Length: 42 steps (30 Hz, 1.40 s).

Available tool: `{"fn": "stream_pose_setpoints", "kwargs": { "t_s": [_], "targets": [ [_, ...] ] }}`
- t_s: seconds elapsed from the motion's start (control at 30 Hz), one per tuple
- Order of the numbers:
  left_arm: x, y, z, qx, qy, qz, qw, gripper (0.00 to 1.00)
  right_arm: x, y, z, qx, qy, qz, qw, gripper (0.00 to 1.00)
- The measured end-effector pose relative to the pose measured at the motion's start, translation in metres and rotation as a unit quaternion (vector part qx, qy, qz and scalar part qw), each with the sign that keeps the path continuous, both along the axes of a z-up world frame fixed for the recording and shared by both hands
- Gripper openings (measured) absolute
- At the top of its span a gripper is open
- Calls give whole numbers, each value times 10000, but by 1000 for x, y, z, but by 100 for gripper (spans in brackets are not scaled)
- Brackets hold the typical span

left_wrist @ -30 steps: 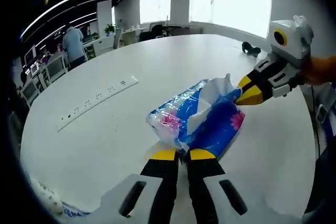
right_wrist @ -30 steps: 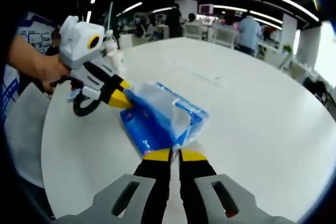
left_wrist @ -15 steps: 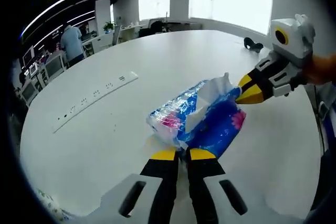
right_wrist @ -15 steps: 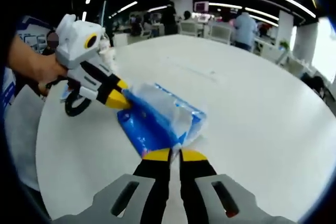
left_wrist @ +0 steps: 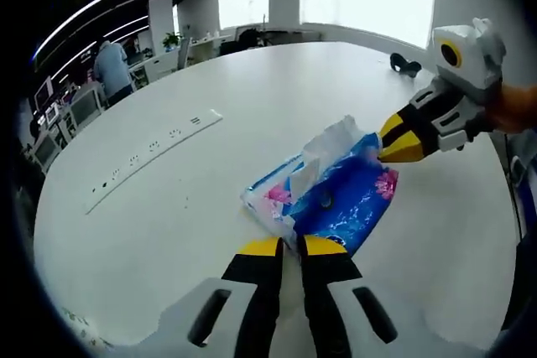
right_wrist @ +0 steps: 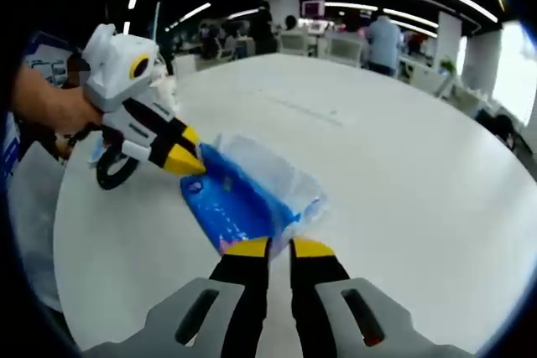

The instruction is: Arrange the tabletop items into an orderly group along one side of the table until the central work area is clear of visible clutter.

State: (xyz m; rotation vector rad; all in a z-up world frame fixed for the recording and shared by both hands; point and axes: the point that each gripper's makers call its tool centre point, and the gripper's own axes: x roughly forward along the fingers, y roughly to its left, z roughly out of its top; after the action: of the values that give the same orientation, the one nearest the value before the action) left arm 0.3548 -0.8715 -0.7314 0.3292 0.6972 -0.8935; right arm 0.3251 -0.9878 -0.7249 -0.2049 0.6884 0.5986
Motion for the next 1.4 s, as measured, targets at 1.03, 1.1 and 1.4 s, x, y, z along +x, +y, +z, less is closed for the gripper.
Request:
{"fn": "stream_pose_setpoints", "kwargs": {
  "t_s": [1.03, 1.1, 1.4],
  "targets": [
    [-1, 15, 23, 126, -124, 137, 9997, 15, -4, -3, 18, 87, -268, -380, 9989, 25],
    [-2, 16, 26, 136, -154, 128, 9997, 15, -5, -2, 21, 112, -290, -405, 9987, 26],
    [-7, 25, 45, 88, -280, 247, 9993, 16, -11, 5, 38, 136, -466, -424, 9979, 33]
  ]
}}
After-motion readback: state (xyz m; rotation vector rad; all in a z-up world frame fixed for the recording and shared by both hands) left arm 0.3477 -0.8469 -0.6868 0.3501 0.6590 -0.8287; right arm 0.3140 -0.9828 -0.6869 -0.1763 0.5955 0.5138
